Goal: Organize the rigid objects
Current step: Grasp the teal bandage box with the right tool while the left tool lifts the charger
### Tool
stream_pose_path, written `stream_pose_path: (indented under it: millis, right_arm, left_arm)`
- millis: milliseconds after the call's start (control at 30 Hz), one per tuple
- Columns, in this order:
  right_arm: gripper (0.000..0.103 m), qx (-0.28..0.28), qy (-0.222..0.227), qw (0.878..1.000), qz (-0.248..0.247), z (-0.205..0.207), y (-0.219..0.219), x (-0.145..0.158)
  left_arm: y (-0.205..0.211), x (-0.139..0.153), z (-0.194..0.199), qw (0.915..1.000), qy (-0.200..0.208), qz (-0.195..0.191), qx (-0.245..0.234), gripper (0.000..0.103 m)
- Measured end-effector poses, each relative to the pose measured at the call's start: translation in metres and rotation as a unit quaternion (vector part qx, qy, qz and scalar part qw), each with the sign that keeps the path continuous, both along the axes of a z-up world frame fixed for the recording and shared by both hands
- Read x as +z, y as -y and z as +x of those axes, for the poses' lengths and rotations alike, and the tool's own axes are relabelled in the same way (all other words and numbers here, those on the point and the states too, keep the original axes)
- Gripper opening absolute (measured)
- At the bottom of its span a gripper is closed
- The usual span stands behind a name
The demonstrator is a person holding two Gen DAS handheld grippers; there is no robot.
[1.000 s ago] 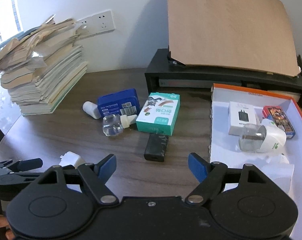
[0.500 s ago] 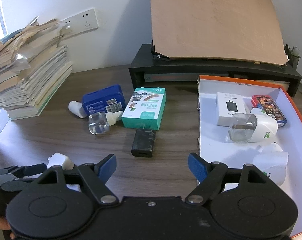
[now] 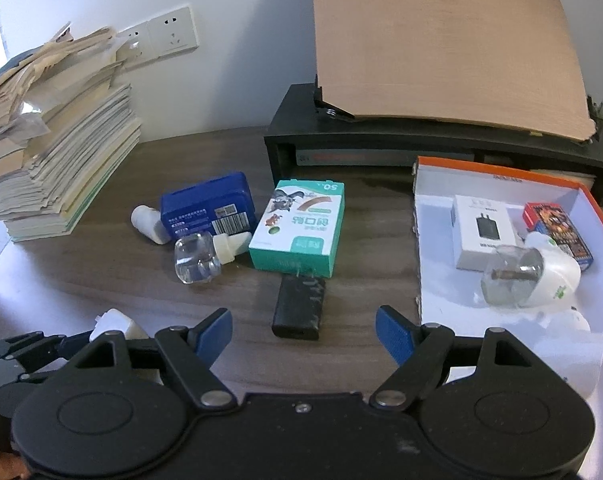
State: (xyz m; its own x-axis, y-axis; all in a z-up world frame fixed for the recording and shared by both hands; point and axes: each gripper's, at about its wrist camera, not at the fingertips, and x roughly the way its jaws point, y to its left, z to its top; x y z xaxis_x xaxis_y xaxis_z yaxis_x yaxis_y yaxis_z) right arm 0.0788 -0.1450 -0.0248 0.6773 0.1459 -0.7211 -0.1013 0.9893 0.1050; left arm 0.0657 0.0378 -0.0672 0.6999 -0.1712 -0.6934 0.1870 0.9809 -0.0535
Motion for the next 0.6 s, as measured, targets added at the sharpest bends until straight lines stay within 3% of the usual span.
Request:
stream_pose_path:
  millis: [233,600]
  right_arm:
    - [0.094,-0.016,-0.005,1.000,0.017,0.031,0.004,-0.004]
    - [0.099,-0.036,-0.041,0.998,0.032,0.112,-0.006,-0.026]
  left_arm:
    - [-0.003,0.017,0.009,0.9994,0.029,-0.016,0.005,0.042]
    - [-0.013,0.037,0.012,0.9980,0.047,-0.037,0.022,0.042]
